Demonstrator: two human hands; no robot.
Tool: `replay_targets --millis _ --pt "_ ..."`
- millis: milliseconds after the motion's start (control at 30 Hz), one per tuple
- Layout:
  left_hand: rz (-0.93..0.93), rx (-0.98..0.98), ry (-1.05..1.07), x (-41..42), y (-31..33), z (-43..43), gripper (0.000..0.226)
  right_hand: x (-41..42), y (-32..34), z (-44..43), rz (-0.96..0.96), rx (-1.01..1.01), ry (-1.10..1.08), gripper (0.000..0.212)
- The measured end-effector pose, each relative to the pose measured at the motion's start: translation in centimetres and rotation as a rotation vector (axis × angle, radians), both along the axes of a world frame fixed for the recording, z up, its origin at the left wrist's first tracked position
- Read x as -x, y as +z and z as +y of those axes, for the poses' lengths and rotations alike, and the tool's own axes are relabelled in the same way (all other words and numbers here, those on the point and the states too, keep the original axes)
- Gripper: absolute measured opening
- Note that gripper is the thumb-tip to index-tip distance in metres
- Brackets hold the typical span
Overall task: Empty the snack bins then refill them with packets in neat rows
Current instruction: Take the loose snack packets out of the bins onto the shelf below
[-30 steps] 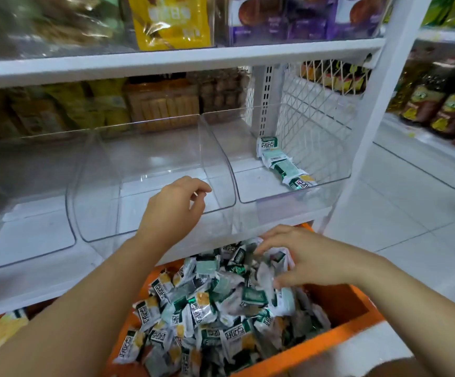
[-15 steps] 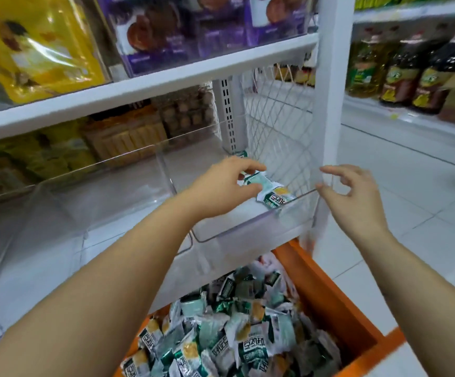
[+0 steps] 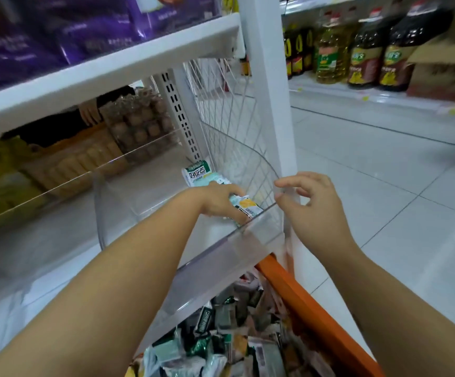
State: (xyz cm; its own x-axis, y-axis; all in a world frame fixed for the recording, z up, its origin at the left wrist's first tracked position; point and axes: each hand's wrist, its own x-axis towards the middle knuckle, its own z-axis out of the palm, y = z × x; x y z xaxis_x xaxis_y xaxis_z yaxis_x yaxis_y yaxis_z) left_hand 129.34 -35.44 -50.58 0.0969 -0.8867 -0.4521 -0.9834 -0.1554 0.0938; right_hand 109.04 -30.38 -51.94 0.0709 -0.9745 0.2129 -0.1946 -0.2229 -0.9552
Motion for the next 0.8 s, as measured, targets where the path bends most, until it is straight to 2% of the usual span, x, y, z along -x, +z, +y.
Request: replay_targets --millis 200,467,600,700,800 --pt "0.005 0.073 -0.050 0.3 -0.6 0.9 0.067 -0.1 0.1 0.3 0.016 -0.033 0.034 0.019" --pt "0.034 0.037 -0.090 0.6 -0.6 2.0 0.067 -0.6 0.5 0.8 0.047 -0.044 0.031 0.021" --pt "0.117 -0.032 -0.064 1.1 0.3 2.5 0.071 -0.8 0.5 0.7 0.052 -0.049 0.016 0.021" --pt "0.157 -0.057 -0.030 1.4 0.0 2.5 0.056 -0.9 0.4 0.7 0.056 -0.047 0.006 0.021" --pt "0.197 0.004 -0.006 1.8 -0.4 2.3 0.045 -0.8 0.4 0.7 0.047 -0.055 0.006 0.021"
